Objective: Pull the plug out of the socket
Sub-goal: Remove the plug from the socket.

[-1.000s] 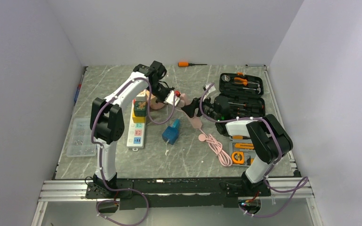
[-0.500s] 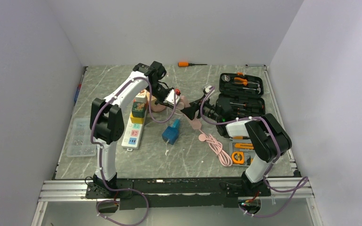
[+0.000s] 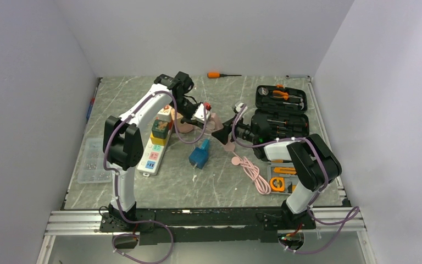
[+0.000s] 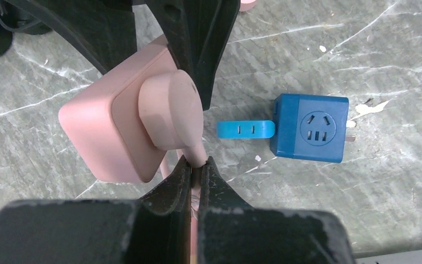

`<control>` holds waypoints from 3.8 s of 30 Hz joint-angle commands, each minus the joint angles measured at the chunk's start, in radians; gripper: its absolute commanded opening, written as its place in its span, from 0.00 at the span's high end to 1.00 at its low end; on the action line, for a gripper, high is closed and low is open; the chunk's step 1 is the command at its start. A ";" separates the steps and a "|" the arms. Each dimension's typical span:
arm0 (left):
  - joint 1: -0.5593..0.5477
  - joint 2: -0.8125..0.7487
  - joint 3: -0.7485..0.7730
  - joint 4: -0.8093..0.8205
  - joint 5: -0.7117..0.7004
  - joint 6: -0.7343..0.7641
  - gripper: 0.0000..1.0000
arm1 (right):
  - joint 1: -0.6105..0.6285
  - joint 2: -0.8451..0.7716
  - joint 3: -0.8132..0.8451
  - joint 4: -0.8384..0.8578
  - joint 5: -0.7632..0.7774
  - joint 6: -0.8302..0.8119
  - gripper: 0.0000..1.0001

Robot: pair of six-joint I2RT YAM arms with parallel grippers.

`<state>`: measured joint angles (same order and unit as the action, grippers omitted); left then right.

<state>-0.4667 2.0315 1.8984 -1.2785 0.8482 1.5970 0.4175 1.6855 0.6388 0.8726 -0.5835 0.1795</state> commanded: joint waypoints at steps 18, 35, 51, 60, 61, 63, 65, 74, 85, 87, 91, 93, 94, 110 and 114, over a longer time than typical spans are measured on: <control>-0.043 -0.104 -0.066 -0.032 0.124 -0.066 1.00 | 0.050 -0.029 0.119 -0.167 0.037 -0.078 0.72; -0.070 -0.083 -0.102 0.034 0.167 -0.172 0.42 | 0.093 -0.070 0.111 -0.116 0.136 -0.095 1.00; -0.053 0.032 0.012 0.050 0.223 -0.256 0.41 | 0.105 -0.159 0.103 -0.082 0.108 -0.111 1.00; -0.003 0.059 0.049 0.062 0.290 -0.339 0.65 | 0.119 -0.210 0.085 -0.071 0.100 -0.115 1.00; 0.001 0.074 0.072 0.034 0.298 -0.327 0.74 | 0.120 -0.217 0.083 -0.068 0.099 -0.113 1.00; 0.004 0.092 0.104 -0.030 0.306 -0.279 0.86 | 0.121 -0.223 0.083 -0.060 0.093 -0.106 1.00; 0.004 0.095 0.115 -0.068 0.316 -0.253 0.89 | 0.122 -0.222 0.084 -0.050 0.087 -0.098 1.00; -0.018 0.097 0.136 -0.274 0.276 -0.016 0.98 | 0.122 -0.205 0.111 -0.062 0.078 -0.092 0.85; -0.033 0.070 0.107 -0.245 0.247 0.000 1.00 | 0.120 -0.166 0.168 -0.077 0.032 -0.063 0.69; -0.033 0.064 0.099 -0.220 0.249 -0.019 1.00 | 0.120 -0.164 0.168 -0.076 0.030 -0.060 0.67; -0.037 0.063 0.102 -0.207 0.246 -0.032 1.00 | 0.120 -0.154 0.183 -0.082 0.021 -0.053 0.67; -0.041 0.063 0.102 -0.206 0.243 -0.034 1.00 | 0.119 -0.146 0.198 -0.089 0.013 -0.047 0.66; -0.042 0.062 0.101 -0.198 0.240 -0.040 1.00 | 0.119 -0.141 0.205 -0.093 0.010 -0.046 0.63; -0.043 0.024 0.058 -0.106 0.233 -0.108 1.00 | 0.120 -0.162 0.142 -0.115 0.006 -0.071 0.54; -0.039 0.017 0.057 -0.078 0.232 -0.131 1.00 | 0.121 -0.181 0.107 -0.137 0.014 -0.079 0.53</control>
<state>-0.4625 2.1010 1.9671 -1.3640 1.0203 1.4937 0.5301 1.5703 0.7399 0.5629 -0.5571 0.1074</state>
